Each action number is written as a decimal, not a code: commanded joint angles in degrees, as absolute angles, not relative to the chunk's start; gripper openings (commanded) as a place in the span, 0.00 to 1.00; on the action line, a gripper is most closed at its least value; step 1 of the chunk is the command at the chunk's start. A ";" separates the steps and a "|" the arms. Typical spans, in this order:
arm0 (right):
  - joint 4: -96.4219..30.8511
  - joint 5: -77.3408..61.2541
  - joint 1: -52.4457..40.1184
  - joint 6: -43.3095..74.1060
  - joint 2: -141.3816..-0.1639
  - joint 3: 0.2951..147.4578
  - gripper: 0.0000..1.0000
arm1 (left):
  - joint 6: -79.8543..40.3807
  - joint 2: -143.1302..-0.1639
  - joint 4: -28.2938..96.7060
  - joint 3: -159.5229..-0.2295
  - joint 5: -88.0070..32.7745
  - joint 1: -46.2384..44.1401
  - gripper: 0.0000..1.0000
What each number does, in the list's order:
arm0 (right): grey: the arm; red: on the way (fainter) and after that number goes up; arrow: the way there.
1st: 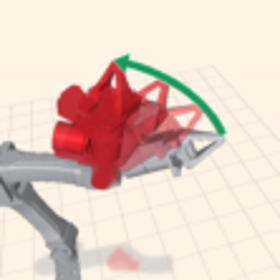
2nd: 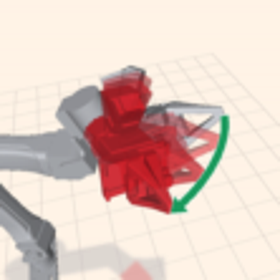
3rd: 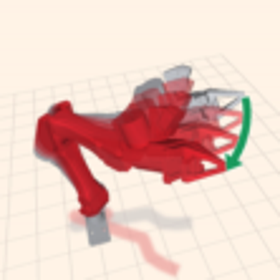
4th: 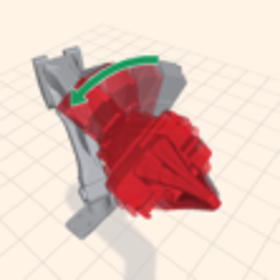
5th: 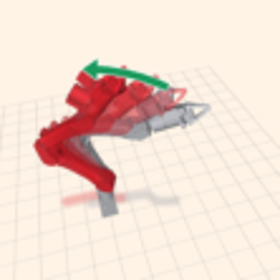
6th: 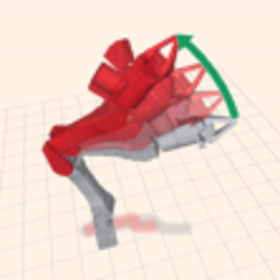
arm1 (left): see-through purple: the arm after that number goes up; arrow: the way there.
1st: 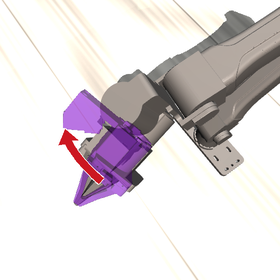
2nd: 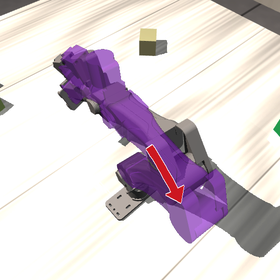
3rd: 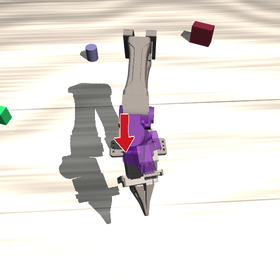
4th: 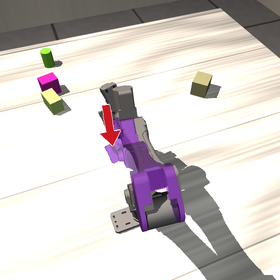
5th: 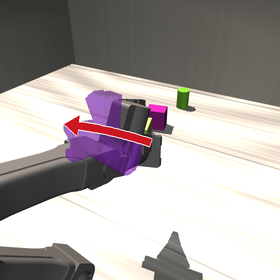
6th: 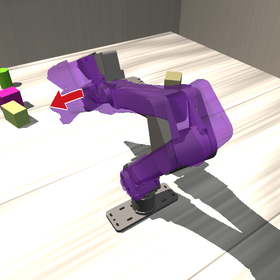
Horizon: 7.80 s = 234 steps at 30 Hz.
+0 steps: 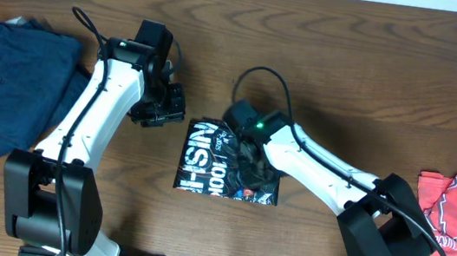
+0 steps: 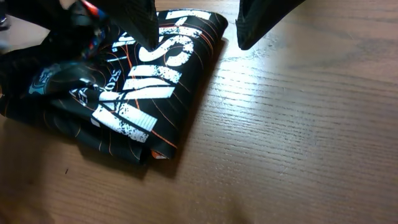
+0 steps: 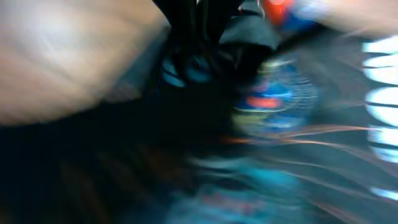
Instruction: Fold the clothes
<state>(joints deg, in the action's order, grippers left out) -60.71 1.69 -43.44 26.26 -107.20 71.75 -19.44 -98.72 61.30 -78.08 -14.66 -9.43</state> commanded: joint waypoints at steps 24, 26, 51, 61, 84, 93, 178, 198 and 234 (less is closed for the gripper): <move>-57.01 0.30 -40.14 26.63 -100.42 72.49 0.42 | -11.33 -99.35 53.12 -77.82 -19.49 -13.21 0.50; -56.71 -0.54 -40.16 26.48 -100.66 71.94 0.41 | -10.22 -99.81 50.35 -77.82 -19.51 -14.87 0.50; -44.01 15.14 -29.19 27.38 -100.84 56.60 0.42 | -7.88 -117.23 63.88 -77.78 -15.40 -19.05 0.30; -45.63 8.56 -22.92 14.63 -100.49 61.43 0.45 | -13.82 -115.35 73.80 -78.37 -22.96 -19.05 0.31; -62.08 2.07 -22.94 13.04 -76.20 65.76 0.82 | 2.81 -120.57 41.67 -83.44 -49.89 -19.11 0.88; -64.12 2.04 -22.94 13.19 -76.07 65.76 0.80 | 3.16 -128.27 39.97 -83.44 -53.32 -21.85 0.88; -65.43 4.12 -22.87 12.53 -76.07 65.76 0.86 | -15.35 -104.68 22.65 -85.47 -18.50 46.61 0.65; -42.83 -9.10 -19.05 17.39 -77.47 65.71 0.99 | -7.05 -99.33 40.23 -85.47 -22.92 9.65 0.97; -49.17 -8.36 -1.80 11.07 -29.15 44.21 0.99 | -8.21 -25.04 45.60 -47.05 -4.45 -9.34 0.98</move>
